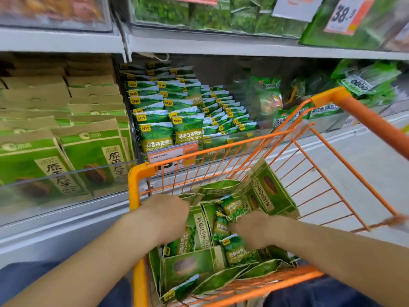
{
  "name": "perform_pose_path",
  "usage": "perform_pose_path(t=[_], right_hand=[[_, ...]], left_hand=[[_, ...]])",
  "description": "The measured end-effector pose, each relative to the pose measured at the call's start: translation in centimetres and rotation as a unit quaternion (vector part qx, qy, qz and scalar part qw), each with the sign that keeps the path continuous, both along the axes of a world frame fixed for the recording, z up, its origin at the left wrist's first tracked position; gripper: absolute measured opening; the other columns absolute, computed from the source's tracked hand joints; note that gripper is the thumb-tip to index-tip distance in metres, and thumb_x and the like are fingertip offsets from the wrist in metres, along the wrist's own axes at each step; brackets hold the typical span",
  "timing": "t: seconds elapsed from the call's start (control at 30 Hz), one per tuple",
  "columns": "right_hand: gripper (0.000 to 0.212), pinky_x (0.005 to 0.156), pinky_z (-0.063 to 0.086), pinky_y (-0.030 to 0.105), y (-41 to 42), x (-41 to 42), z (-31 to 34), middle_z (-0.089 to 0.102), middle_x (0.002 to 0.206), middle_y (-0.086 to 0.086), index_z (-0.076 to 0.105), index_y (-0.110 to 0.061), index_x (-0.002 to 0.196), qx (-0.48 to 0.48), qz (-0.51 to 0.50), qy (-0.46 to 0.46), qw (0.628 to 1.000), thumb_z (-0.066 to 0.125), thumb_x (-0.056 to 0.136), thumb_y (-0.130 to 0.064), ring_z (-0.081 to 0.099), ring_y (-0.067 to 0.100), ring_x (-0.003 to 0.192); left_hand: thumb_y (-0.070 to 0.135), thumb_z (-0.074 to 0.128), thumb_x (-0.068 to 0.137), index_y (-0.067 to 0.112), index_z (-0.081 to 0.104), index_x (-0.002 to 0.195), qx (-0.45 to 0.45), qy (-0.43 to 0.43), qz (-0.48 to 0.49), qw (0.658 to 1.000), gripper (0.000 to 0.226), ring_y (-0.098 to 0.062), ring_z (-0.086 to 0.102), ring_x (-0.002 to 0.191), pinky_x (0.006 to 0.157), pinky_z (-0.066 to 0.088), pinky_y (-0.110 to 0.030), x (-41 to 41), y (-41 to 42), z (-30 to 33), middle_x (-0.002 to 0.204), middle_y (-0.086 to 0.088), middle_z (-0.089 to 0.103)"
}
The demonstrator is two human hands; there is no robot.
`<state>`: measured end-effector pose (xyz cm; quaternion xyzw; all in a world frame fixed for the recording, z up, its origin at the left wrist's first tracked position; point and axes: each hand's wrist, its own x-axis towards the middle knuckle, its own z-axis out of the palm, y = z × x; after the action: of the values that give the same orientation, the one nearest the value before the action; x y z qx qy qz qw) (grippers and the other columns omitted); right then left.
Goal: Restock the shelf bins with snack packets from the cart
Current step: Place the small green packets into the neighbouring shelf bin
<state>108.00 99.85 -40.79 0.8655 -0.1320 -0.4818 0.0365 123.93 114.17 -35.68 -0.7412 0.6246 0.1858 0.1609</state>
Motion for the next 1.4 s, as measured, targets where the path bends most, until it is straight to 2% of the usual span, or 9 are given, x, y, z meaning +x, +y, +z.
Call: perform_pose_path(t=[0.17, 0.3, 0.4, 0.53, 0.67, 0.77, 0.87, 1.27, 1.4], right_hand=[[0.042, 0.085, 0.051, 0.044, 1.0, -0.1, -0.3, 0.062, 0.115, 0.013, 0.057, -0.007, 0.122, 0.022, 0.043, 0.004, 0.999, 0.063, 0.09, -0.034, 0.059, 0.032, 0.106], [0.015, 0.063, 0.039, 0.022, 0.2, 0.7, 3.3, 0.061, 0.087, -0.001, 0.067, -0.018, 0.097, 0.123, -0.095, -0.166, 0.974, 0.066, 0.089, -0.03, 0.056, 0.013, 0.08], [0.02, 0.057, 0.031, 0.025, -0.3, 0.9, 6.6, 0.05, 0.067, -0.004, 0.059, -0.025, 0.069, 0.265, -0.228, -0.326, 0.878, 0.072, 0.084, -0.025, 0.045, 0.009, 0.063], [0.014, 0.062, 0.04, 0.02, 0.3, 0.7, 9.4, 0.058, 0.07, 0.003, 0.069, -0.014, 0.078, 0.385, -0.323, -0.452, 0.737, 0.075, 0.079, -0.026, 0.055, 0.009, 0.068], [0.021, 0.057, 0.047, 0.026, -0.7, 1.6, 11.4, 0.062, 0.071, 0.005, 0.07, -0.006, 0.083, 0.351, -0.295, -0.524, 0.718, 0.073, 0.073, -0.025, 0.058, 0.01, 0.064], [0.017, 0.063, 0.049, 0.033, -3.8, 3.2, 13.2, 0.062, 0.074, 0.01, 0.07, -0.005, 0.088, 0.247, -0.288, -0.625, 0.682, 0.072, 0.081, -0.02, 0.059, 0.012, 0.068], [0.016, 0.068, 0.052, 0.034, -7.9, 6.1, 14.2, 0.058, 0.077, 0.01, 0.065, -0.009, 0.099, 0.142, -0.286, -0.656, 0.684, 0.068, 0.087, -0.019, 0.057, 0.016, 0.07], [0.04, 0.086, 0.047, 0.029, -14.0, 20.6, 9.8, 0.055, 0.135, 0.012, 0.053, -0.015, 0.134, 0.003, -0.296, -0.571, 0.765, 0.057, 0.094, -0.014, 0.056, 0.03, 0.115], [0.044, 0.081, 0.055, 0.04, -13.2, 21.4, 8.0, 0.064, 0.113, 0.014, 0.043, -0.011, 0.126, 0.04, -0.36, -0.602, 0.711, 0.065, 0.088, -0.012, 0.065, 0.031, 0.092]], left_hand=[[0.017, 0.038, 0.097, 0.019, 0.04, 0.095, -0.053, 0.049, -0.003, 0.997, 0.004, -0.029, 0.058, 0.096, 0.067, 0.04, -0.034, 0.0, 0.9, 1.1, 0.109, -0.009, 0.06], [0.037, 0.04, 0.1, 0.018, 0.051, 0.116, -0.12, 0.159, 0.028, 0.98, 0.027, -0.02, 0.058, 0.095, 0.072, 0.048, -0.032, 0.3, 0.9, 1.3, 0.111, -0.004, 0.062], [0.06, 0.054, 0.088, 0.026, 0.049, 0.129, -0.134, 0.317, 0.108, 0.933, 0.054, -0.012, 0.061, 0.099, 0.084, 0.051, -0.032, 0.7, 0.6, 1.9, 0.114, 0.006, 0.062], [0.046, 0.073, 0.08, 0.024, 0.063, 0.083, -0.253, 0.405, 0.13, 0.869, 0.024, 0.0, 0.041, 0.051, 0.052, 0.031, -0.025, 0.3, -0.1, 1.8, 0.053, 0.015, 0.046], [0.044, 0.067, 0.086, 0.025, 0.061, 0.093, -0.389, 0.373, 0.15, 0.829, 0.021, -0.003, 0.054, 0.072, 0.066, 0.045, -0.023, -0.2, -0.6, 1.9, 0.077, 0.013, 0.061], [0.037, 0.052, 0.095, 0.017, 0.059, 0.12, -0.532, 0.12, 0.055, 0.836, 0.033, -0.015, 0.047, 0.12, 0.106, 0.031, -0.027, 1.1, -0.9, 1.9, 0.121, 0.003, 0.061], [0.027, 0.065, 0.088, 0.011, 0.061, 0.122, -0.515, -0.028, 0.047, 0.855, 0.038, -0.032, 0.045, 0.131, 0.113, 0.031, -0.045, 3.2, -1.6, 0.9, 0.134, -0.011, 0.055], [0.025, 0.078, 0.073, 0.007, 0.06, 0.125, -0.455, -0.051, 0.086, 0.885, 0.058, -0.038, 0.046, 0.132, 0.1, 0.044, -0.047, 3.0, -2.5, -0.2, 0.141, -0.018, 0.05], [0.025, 0.077, 0.073, 0.009, 0.06, 0.123, -0.453, -0.033, 0.083, 0.887, 0.055, -0.037, 0.044, 0.133, 0.101, 0.044, -0.046, 3.4, -2.5, 0.0, 0.142, -0.017, 0.049]])
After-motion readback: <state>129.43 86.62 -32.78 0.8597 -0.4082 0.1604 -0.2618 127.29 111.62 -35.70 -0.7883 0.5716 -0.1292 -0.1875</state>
